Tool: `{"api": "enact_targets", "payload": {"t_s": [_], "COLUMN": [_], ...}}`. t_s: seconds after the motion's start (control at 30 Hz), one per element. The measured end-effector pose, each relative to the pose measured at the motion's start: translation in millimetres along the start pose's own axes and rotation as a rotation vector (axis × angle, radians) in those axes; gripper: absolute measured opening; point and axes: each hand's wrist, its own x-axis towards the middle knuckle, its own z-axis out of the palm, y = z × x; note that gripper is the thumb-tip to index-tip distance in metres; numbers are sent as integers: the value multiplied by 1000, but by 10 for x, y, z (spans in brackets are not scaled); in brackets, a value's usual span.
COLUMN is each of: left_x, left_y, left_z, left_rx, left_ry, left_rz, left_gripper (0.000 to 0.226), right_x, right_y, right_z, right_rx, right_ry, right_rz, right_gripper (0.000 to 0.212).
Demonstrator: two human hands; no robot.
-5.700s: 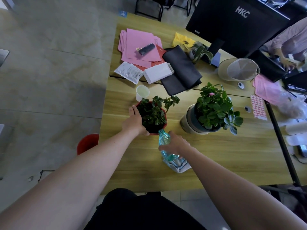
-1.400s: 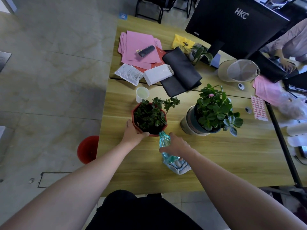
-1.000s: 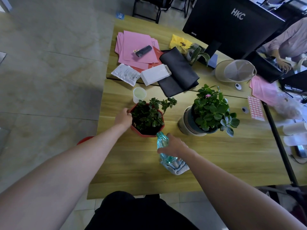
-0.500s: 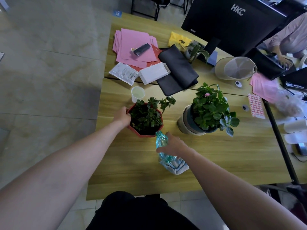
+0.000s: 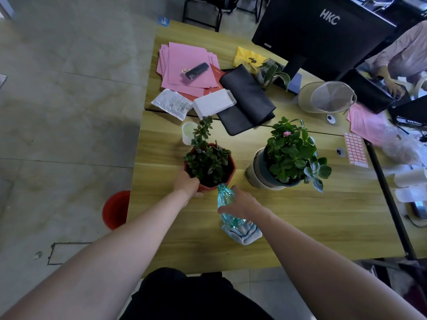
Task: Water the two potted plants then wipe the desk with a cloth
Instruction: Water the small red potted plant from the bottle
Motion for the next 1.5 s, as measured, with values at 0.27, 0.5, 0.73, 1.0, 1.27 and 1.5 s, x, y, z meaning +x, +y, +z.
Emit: {"api": "enact_targets", "payload": {"t_s": [0.27, 0.5, 0.73, 1.0, 1.27, 1.5], "left_x": [-34, 156, 130, 71, -76, -69], "left_y": [-156, 32, 9, 13, -60, -70], "left_z": [-39, -97, -50, 18, 205, 197], "left_rx": [19, 74, 116, 120, -56, -25], "left_ry": [-18, 36, 66, 54, -1, -5], "left_rz": [-108, 107, 75, 28, -28, -31], "left_gripper": [42, 65, 34, 35, 50, 55], "right_x": [-21, -36, -37, -42, -45, -45], "right_y": [100, 122, 96, 66, 66, 68], "right_z": [26, 41, 42, 82, 112, 115], "right_rx": [5, -3, -13, -46, -56, -55], "right_ry": [5, 10, 2, -26, -23, -19], "right_rz": [36, 31, 32, 54, 66, 75], "right_gripper": [82, 81, 83, 92, 96, 93]}}
